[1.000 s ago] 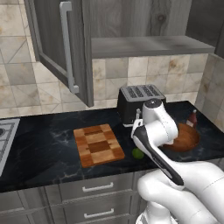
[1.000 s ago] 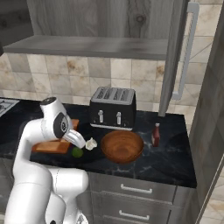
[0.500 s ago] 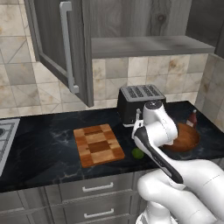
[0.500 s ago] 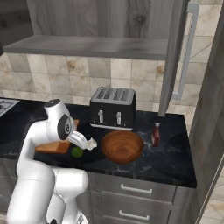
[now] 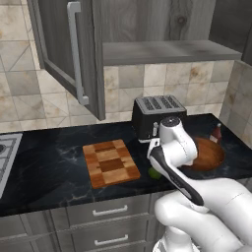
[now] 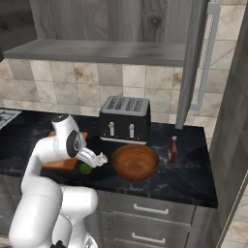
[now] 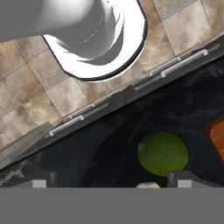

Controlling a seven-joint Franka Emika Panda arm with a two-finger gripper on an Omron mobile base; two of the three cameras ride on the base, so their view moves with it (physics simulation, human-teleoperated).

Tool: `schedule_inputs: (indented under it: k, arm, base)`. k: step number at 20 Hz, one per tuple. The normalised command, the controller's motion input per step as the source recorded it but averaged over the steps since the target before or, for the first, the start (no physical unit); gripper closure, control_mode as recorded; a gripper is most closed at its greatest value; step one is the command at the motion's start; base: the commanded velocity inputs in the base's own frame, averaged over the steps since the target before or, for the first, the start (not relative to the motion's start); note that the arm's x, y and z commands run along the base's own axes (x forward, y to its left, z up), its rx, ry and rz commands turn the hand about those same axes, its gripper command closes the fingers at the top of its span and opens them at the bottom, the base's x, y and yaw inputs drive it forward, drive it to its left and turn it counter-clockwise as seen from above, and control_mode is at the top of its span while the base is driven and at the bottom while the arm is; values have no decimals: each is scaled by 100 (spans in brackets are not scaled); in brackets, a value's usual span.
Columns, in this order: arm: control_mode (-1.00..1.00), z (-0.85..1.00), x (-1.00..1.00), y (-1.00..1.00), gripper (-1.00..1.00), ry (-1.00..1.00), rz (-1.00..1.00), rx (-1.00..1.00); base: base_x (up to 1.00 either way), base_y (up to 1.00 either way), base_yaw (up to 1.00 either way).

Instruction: Open the cabinet. Place the bowl and condiment on the counter. Then place the lime and garlic on the cutting board.

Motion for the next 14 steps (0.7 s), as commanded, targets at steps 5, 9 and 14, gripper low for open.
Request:
schedule_inputs:
  k: [5,9,14]
  arm:
    - [-100,-8,14,0,-100,4,0,0]
    - [-100,-1,20,0,-100,6,0,0]
    - [-100,0,22,0,-100,3,0,0]
  base:
    - [0,0,0]
    - [0,0,0]
    - [0,0,0]
